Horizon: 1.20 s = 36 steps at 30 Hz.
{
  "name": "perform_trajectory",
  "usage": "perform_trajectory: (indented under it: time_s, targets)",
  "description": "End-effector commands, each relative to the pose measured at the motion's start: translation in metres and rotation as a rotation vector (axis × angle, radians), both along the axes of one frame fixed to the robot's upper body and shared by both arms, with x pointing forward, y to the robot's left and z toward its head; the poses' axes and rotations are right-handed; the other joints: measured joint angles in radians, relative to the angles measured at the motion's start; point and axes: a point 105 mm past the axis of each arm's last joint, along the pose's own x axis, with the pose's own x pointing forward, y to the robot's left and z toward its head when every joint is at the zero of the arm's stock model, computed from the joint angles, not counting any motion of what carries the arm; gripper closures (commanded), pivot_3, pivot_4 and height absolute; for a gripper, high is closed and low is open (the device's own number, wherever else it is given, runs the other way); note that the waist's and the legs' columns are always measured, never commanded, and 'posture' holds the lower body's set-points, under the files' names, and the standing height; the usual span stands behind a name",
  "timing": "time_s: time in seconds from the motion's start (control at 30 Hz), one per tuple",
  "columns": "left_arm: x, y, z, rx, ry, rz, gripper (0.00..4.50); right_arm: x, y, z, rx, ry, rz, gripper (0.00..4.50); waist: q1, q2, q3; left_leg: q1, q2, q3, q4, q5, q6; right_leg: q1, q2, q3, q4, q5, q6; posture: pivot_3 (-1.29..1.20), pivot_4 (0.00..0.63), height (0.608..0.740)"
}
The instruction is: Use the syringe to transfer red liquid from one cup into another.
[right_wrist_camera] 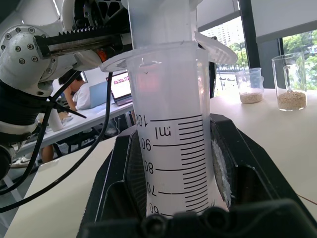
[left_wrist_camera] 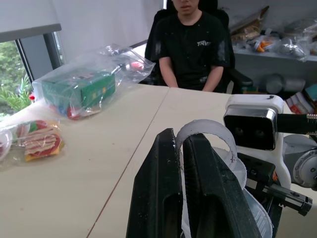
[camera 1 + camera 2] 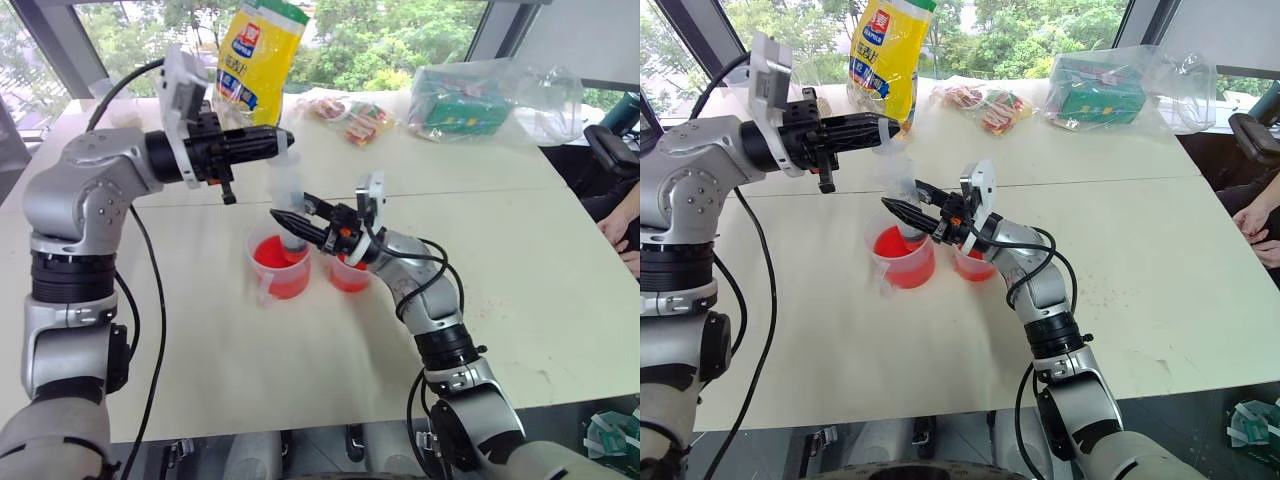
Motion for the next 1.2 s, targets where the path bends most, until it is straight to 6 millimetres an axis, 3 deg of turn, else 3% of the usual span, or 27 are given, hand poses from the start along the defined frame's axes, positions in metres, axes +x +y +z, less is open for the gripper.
perform_trajectory:
  time_s: [0.03,0.43,0.57,0.67,0.87,1.2]
  targets:
    - [-0.006,0.011,0.047,-0.061,-0.194,0.064,4.48,-0.021,0.021,-0.017,-0.078,0.016,0.136,3.07,0.000,0.000,0.000,0.000,0.000,0.000,0.000,0.000,0.000,0.000,0.000,0.000,0.000,0.000,0.000,0.00,0.150,0.740]
    - [-0.008,0.010,0.045,-0.057,-0.194,0.055,4.48,-0.021,0.023,-0.015,-0.080,0.004,0.142,3.07,0.000,0.000,0.000,0.000,0.000,0.000,0.000,0.000,0.000,0.000,0.000,0.000,0.000,0.000,0.000,0.00,0.150,0.740]
    - [-0.013,0.007,0.034,-0.031,-0.146,0.013,4.48,-0.019,0.023,-0.011,-0.065,-0.004,0.133,3.07,-0.001,0.000,0.000,0.000,0.000,0.000,0.000,0.000,0.000,0.000,0.000,0.000,0.000,0.000,0.000,0.00,0.150,0.740]
    - [-0.015,0.008,0.021,-0.008,-0.091,0.004,3.43,-0.016,0.020,0.002,-0.030,-0.018,0.119,3.07,-0.004,0.000,0.000,0.000,0.000,0.000,0.000,0.000,0.000,0.000,0.000,0.000,0.000,0.000,0.000,0.00,0.150,0.740]
    - [-0.016,0.016,0.005,0.051,-0.072,0.038,0.47,-0.016,0.015,0.023,0.021,-0.041,0.103,3.07,-0.003,0.000,0.000,0.000,0.000,0.000,0.000,0.000,0.000,0.000,0.000,0.000,0.000,0.000,0.000,0.00,0.150,0.740]
    - [-0.021,0.043,-0.011,0.119,-0.018,0.075,0.47,-0.007,-0.005,0.065,0.123,-0.086,0.012,3.07,0.000,0.001,0.001,-0.001,0.000,0.000,0.000,0.000,0.000,-0.001,0.000,0.000,0.000,0.000,0.000,0.00,0.150,0.740]
